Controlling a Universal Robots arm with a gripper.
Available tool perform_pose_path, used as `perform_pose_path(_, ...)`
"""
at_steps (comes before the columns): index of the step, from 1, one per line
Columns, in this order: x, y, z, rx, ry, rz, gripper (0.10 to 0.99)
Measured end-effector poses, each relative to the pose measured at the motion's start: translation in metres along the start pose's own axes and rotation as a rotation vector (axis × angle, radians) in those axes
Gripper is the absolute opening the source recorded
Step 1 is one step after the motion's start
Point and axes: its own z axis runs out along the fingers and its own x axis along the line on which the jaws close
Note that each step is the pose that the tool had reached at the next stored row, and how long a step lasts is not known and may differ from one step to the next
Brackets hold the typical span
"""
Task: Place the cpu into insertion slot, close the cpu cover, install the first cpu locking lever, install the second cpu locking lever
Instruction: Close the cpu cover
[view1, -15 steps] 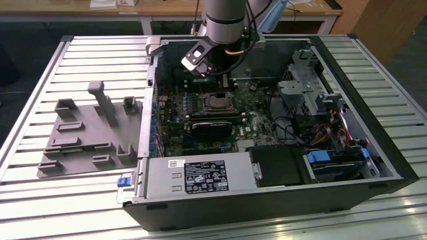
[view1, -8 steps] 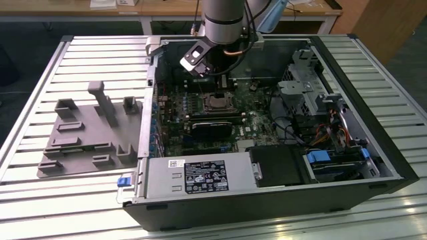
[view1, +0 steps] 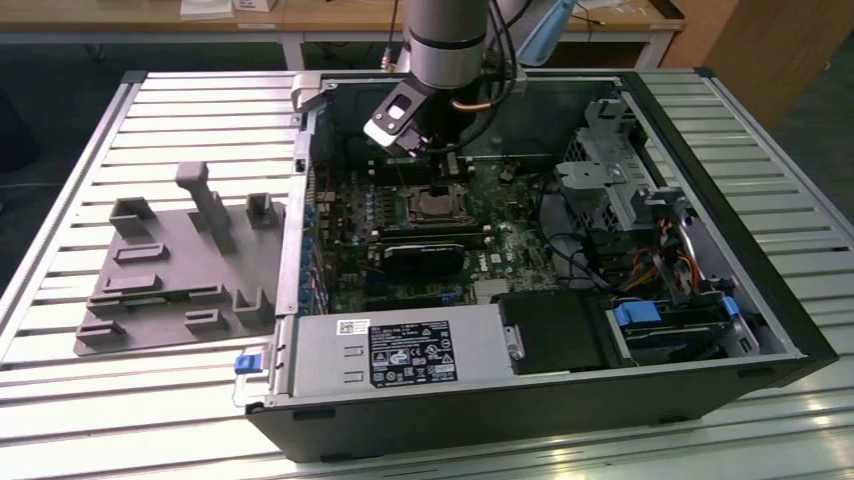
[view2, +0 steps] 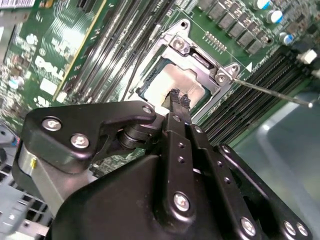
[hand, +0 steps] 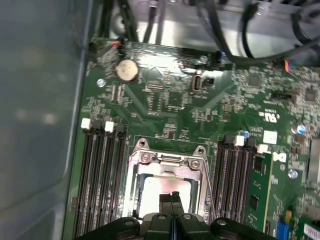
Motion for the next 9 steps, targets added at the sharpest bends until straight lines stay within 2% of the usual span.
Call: perform_pose_path(9, 0.0, 0.0, 0.0003, -0.003, 0.0052, -0.163, 0.102)
